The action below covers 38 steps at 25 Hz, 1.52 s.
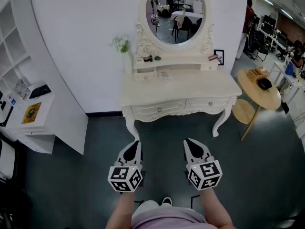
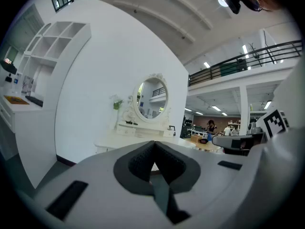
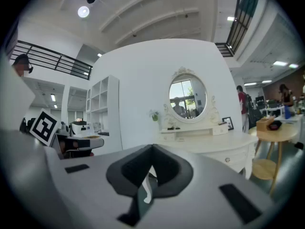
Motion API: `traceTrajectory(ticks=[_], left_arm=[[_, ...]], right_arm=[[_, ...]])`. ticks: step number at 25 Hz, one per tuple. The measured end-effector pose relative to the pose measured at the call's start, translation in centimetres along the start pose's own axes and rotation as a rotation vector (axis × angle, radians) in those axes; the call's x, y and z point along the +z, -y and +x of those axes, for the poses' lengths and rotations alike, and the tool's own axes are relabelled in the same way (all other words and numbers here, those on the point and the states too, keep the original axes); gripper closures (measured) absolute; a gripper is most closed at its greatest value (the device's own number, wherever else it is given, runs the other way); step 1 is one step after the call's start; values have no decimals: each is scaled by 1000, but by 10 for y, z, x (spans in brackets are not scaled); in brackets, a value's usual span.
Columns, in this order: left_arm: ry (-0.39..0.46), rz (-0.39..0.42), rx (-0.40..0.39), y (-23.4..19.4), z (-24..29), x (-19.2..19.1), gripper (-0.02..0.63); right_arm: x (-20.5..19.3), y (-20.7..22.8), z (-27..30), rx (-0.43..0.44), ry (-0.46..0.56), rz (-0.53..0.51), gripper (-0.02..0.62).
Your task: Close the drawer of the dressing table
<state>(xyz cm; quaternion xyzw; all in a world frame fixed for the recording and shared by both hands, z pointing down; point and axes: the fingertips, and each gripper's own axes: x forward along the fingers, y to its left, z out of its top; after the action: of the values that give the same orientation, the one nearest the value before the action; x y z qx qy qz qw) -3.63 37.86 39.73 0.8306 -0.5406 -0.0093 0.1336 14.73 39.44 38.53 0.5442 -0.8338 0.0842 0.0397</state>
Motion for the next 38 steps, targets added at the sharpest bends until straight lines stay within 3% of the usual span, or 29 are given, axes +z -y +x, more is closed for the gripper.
traceTrajectory(ticks=[8, 10, 13, 20, 28, 38], left_arm=[[0, 13, -12, 12, 11, -4, 604], [2, 9, -23, 16, 12, -4, 604], [-2, 21, -20, 18, 14, -6, 526], [-26, 25, 15, 4, 22, -13, 419], [-21, 4, 24, -29, 54, -11, 347], [-6, -11, 29, -101, 140, 11, 284]], right_arm=[[-1, 16, 0, 9, 22, 20, 592], [-3, 20, 0, -2, 10, 24, 565], [-6, 25, 2, -1, -7, 39, 465], [-17, 26, 13, 17, -45, 63, 385], [-19, 28, 56, 19, -75, 52, 313], [-6, 55, 156, -44, -94, 52, 241]])
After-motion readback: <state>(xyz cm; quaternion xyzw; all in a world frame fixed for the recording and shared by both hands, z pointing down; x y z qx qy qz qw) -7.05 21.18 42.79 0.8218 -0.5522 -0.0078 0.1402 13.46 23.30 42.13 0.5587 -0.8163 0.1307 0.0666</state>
